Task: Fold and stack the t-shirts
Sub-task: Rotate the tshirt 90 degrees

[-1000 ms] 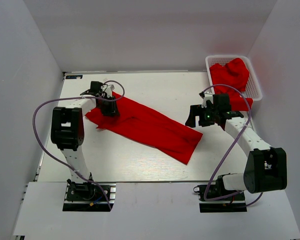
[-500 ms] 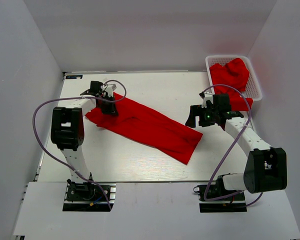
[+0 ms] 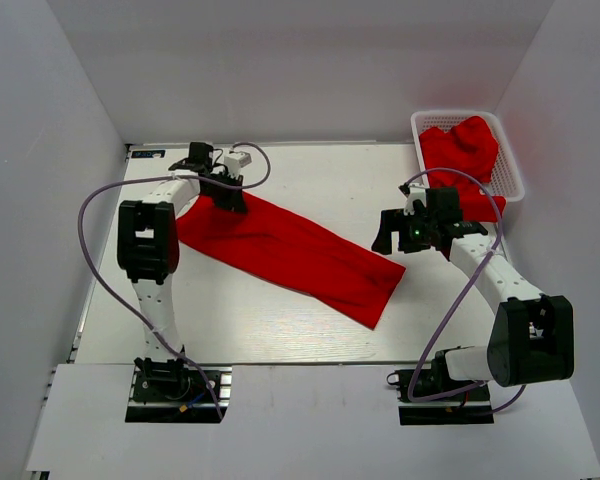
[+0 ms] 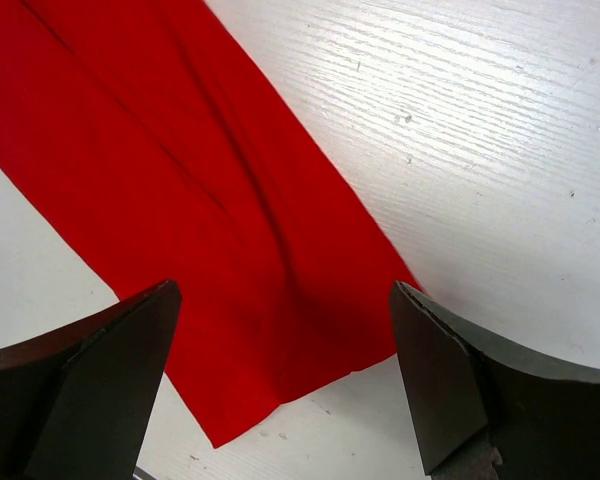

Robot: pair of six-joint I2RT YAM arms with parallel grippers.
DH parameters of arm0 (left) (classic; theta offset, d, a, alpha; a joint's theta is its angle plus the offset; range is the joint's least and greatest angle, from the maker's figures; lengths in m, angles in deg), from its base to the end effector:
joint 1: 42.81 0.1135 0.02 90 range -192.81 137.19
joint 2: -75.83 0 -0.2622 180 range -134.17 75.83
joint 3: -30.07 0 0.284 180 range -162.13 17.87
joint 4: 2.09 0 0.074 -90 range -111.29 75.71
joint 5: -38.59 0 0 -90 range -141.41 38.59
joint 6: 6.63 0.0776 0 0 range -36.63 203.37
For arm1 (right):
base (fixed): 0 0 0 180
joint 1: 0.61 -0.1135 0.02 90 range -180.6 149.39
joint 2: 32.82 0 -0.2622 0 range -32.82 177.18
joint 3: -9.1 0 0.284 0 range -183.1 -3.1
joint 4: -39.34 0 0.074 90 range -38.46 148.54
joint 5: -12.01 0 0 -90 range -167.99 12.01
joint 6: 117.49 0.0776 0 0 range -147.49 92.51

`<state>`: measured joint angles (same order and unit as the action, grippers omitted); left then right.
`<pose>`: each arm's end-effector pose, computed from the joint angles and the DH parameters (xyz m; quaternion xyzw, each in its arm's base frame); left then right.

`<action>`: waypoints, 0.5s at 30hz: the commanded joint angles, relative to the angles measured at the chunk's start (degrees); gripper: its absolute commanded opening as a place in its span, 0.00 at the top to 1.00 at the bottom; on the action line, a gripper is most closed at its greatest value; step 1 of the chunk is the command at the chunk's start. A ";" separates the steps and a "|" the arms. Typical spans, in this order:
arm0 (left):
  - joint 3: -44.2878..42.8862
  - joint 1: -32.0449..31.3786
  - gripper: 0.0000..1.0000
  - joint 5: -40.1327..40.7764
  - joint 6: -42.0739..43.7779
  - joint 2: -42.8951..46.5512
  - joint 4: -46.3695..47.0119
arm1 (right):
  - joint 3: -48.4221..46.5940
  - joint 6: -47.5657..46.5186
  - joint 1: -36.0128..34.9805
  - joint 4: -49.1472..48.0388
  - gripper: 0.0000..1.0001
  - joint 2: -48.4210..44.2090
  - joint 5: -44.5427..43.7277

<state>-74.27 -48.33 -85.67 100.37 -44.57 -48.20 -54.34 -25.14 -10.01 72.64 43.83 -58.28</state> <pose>0.4836 -0.0906 0.1389 0.2506 0.8959 -0.2615 0.2573 0.3283 0.0809 0.1970 -0.1196 0.9095 0.1955 0.3468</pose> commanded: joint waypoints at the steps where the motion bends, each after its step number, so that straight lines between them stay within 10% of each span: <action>1: -4.09 -0.37 1.00 -1.35 4.72 -2.20 -5.54 | -2.63 -0.86 -0.08 0.60 0.10 -0.97 -0.63; 3: -5.68 -0.37 0.74 0.33 4.72 -3.35 -6.16 | -2.72 -0.59 0.01 0.78 0.10 -0.79 -0.72; 6: -5.16 -0.37 0.00 1.82 2.18 -1.43 -4.33 | -2.81 -0.51 0.00 1.13 0.10 -1.23 -1.16; 15: -10.86 0.77 0.00 19.57 -20.50 3.15 2.54 | -3.42 -0.51 -2.27 -1.50 0.10 1.83 1.65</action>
<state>-80.32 -48.25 -72.84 88.37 -46.30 -47.63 -54.67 -25.11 -10.82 73.16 44.04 -58.55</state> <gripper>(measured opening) 0.998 0.904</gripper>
